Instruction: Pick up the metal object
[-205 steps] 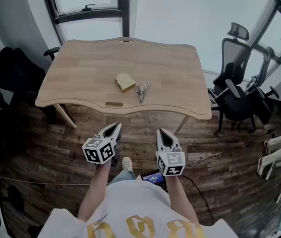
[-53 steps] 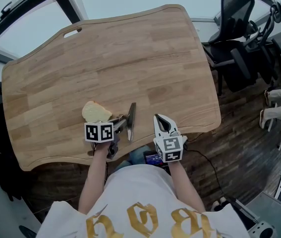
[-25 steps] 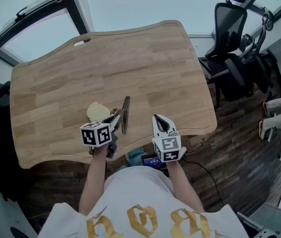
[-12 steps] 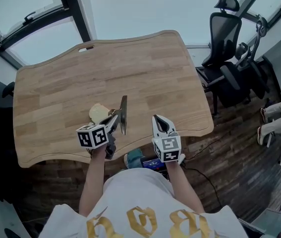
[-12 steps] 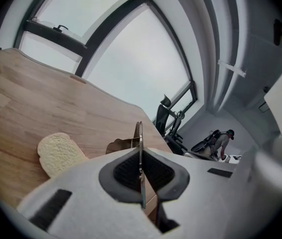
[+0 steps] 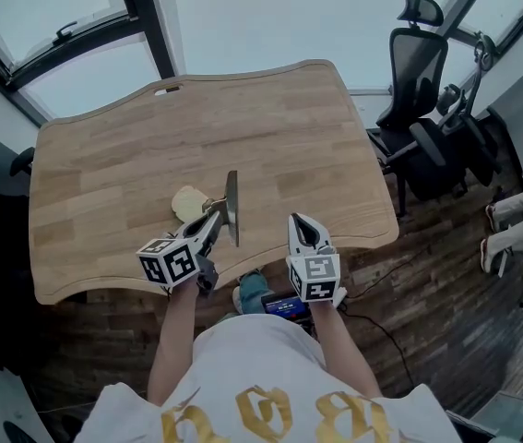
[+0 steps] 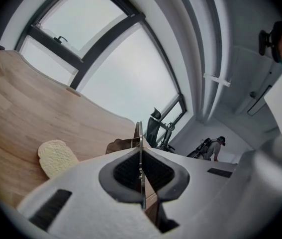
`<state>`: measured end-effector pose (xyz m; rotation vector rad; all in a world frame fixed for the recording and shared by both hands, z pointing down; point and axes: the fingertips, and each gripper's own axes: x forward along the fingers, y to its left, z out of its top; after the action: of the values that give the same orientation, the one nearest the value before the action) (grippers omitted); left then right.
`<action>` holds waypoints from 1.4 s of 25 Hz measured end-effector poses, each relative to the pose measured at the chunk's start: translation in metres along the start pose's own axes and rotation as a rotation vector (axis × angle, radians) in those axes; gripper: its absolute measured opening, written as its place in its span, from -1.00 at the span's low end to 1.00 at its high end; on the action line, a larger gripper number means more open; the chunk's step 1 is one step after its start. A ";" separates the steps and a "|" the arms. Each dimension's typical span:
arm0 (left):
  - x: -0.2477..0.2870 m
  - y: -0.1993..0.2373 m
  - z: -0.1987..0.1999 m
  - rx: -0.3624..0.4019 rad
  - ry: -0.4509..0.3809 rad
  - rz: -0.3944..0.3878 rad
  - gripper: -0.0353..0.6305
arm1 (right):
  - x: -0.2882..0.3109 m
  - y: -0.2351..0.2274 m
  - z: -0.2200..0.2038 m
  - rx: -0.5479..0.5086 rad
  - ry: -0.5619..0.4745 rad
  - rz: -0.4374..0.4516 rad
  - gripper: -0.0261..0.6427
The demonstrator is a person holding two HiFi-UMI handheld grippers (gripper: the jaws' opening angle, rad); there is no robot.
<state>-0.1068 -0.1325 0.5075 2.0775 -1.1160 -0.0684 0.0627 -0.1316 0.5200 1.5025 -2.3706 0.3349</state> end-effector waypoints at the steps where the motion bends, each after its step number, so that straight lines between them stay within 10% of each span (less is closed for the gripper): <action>1: -0.003 -0.003 0.003 0.017 -0.019 -0.007 -0.83 | -0.002 0.000 -0.001 0.003 -0.001 -0.005 -0.89; 35: -0.037 -0.001 0.008 0.007 -0.092 -0.017 -0.83 | -0.010 0.024 0.005 -0.009 -0.001 0.005 -0.89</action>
<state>-0.1317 -0.1100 0.4906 2.1086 -1.1554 -0.1700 0.0449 -0.1148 0.5108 1.4935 -2.3739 0.3247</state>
